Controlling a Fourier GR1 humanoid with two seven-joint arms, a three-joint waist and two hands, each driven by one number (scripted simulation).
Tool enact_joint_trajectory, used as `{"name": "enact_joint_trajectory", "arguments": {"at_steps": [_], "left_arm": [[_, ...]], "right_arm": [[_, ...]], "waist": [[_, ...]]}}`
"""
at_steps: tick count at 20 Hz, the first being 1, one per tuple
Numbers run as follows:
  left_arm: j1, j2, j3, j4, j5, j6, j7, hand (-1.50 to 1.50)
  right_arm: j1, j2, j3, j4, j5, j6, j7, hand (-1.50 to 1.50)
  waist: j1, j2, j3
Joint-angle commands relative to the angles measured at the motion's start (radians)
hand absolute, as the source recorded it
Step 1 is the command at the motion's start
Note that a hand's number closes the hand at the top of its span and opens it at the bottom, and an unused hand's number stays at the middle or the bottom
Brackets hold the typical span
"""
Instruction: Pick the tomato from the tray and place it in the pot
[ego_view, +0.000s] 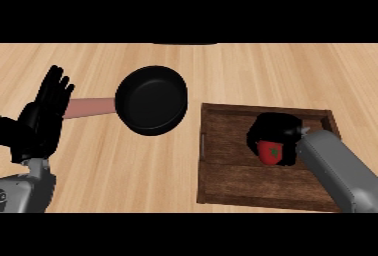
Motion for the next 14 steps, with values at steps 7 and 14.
{"name": "enact_joint_trajectory", "arguments": {"at_steps": [7, 14], "left_arm": [[0.001, -0.006, -0.014, 0.012, -0.003, -0.015, -0.010, 0.00], [-0.017, -0.020, -0.042, 0.014, -0.003, -0.026, -0.004, 0.00]], "right_arm": [[-0.026, 0.419, -0.029, -0.064, -0.014, 0.074, 0.621, 1.50], [-0.051, 0.424, -0.027, -0.157, -0.109, -0.023, 0.946, 1.50]], "waist": [[0.034, -0.013, 0.000], [0.104, -0.010, 0.007]]}}
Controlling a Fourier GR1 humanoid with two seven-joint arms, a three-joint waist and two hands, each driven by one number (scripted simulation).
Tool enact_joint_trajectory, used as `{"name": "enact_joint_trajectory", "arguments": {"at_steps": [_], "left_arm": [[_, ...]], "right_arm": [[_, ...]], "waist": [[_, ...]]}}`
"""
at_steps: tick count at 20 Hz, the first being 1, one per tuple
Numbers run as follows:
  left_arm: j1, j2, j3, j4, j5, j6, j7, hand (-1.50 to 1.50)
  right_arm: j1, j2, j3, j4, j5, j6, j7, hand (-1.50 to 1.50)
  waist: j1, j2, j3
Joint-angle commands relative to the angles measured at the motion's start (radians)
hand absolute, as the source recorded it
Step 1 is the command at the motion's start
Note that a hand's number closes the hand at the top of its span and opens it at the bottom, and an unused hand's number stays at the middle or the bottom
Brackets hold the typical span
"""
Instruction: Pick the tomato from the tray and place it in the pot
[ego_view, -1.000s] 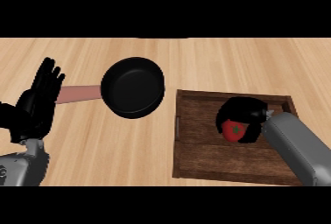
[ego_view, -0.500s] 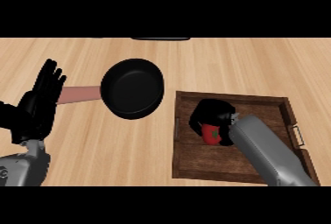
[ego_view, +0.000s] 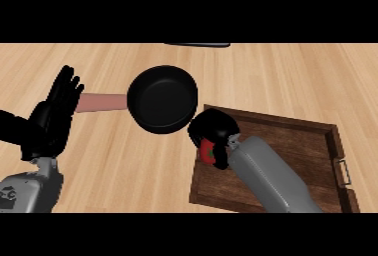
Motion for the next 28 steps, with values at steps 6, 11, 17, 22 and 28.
{"name": "enact_joint_trajectory", "arguments": {"at_steps": [6, 11, 17, 22, 28], "left_arm": [[-0.019, -0.013, -0.026, 0.021, -0.004, -0.009, 0.008, 0.00], [-0.033, -0.019, -0.040, 0.039, -0.010, -0.017, 0.002, 0.00], [-0.055, -0.024, -0.035, 0.060, -0.009, -0.016, -0.005, 0.00], [-0.083, -0.008, -0.030, 0.077, -0.018, -0.022, -0.007, 0.00], [-0.114, -0.033, -0.031, 0.090, -0.019, -0.005, -0.007, 0.00]], "right_arm": [[-0.095, 0.053, -0.034, -0.194, -0.105, -0.285, 0.415, 1.50], [-0.213, 0.054, -0.009, -0.286, -0.064, -0.484, 0.661, 1.50], [-0.354, 0.054, 0.085, -0.315, 0.019, -0.660, 1.025, 1.50], [-0.502, 0.054, 0.156, -0.278, 0.035, -0.734, 1.322, 1.50], [-0.581, 0.054, 0.191, -0.178, 0.023, -0.822, 1.425, 1.50]], "waist": [[0.044, -0.012, 0.011], [0.050, -0.018, 0.005], [0.055, -0.003, 0.002], [0.064, 0.014, 0.003], [0.059, 0.030, 0.005]]}}
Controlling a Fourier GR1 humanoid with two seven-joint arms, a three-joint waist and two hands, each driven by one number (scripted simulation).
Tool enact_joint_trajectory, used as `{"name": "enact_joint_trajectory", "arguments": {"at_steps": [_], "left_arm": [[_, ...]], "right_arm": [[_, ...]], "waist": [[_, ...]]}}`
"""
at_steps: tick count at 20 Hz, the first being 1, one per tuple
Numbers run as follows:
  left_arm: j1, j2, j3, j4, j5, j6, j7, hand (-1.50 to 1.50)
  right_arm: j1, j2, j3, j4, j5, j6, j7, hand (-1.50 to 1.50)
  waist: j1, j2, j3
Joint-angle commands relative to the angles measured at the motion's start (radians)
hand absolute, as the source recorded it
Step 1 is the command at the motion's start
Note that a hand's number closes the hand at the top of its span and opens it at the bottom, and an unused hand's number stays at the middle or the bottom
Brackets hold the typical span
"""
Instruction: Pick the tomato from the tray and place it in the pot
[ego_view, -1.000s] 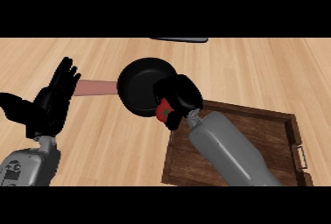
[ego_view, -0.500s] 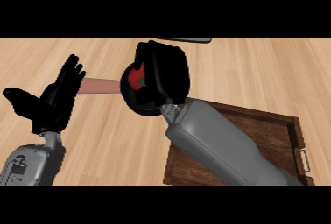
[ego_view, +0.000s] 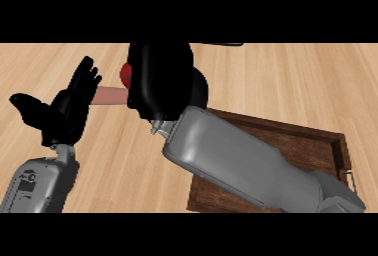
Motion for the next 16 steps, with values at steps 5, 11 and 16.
{"name": "enact_joint_trajectory", "arguments": {"at_steps": [5, 11, 16], "left_arm": [[-0.034, 0.008, 0.006, -0.001, -0.012, 0.010, 0.020, 0.00], [0.012, 0.030, 0.054, 0.002, 0.031, -0.019, -0.002, 0.00], [-0.002, 0.009, 0.034, -0.020, 0.000, 0.012, -0.001, 0.00]], "right_arm": [[-0.051, 0.009, 0.028, 0.092, -0.030, -0.226, 0.236, 1.50], [-0.109, 0.009, 0.099, 0.330, 0.111, -0.066, 0.261, 1.50], [-0.093, 0.009, 0.136, 0.435, 0.076, -0.103, 0.260, 1.50]], "waist": [[-0.008, 0.013, 0.003], [-0.040, 0.005, 0.000], [-0.040, 0.012, 0.004]]}}
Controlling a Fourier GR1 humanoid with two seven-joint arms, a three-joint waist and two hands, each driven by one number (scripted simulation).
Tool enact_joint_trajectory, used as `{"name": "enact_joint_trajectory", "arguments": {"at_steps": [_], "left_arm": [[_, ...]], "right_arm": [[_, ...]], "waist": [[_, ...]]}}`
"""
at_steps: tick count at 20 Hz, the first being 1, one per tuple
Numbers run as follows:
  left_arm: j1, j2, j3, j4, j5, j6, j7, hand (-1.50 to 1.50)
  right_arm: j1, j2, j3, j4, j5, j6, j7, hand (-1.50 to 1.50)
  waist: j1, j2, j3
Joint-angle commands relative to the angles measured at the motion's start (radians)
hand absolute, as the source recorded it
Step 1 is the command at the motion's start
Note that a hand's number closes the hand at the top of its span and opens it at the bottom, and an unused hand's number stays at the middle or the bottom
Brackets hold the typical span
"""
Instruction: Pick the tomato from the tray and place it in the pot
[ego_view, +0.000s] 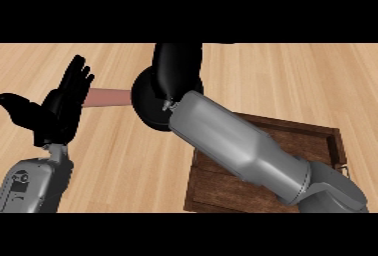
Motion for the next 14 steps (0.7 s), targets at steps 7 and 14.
{"name": "enact_joint_trajectory", "arguments": {"at_steps": [7, 14], "left_arm": [[-0.002, 0.002, 0.008, -0.027, 0.013, -0.010, 0.014, 0.00], [-0.004, -0.043, -0.035, -0.014, -0.023, 0.013, -0.014, 0.00]], "right_arm": [[0.085, 0.012, -0.023, 0.162, -0.122, -0.170, 0.077, 1.50], [0.135, 0.012, -0.107, 0.142, -0.353, -0.256, -0.110, -1.50]], "waist": [[0.006, 0.017, 0.003], [0.018, 0.022, 0.005]]}}
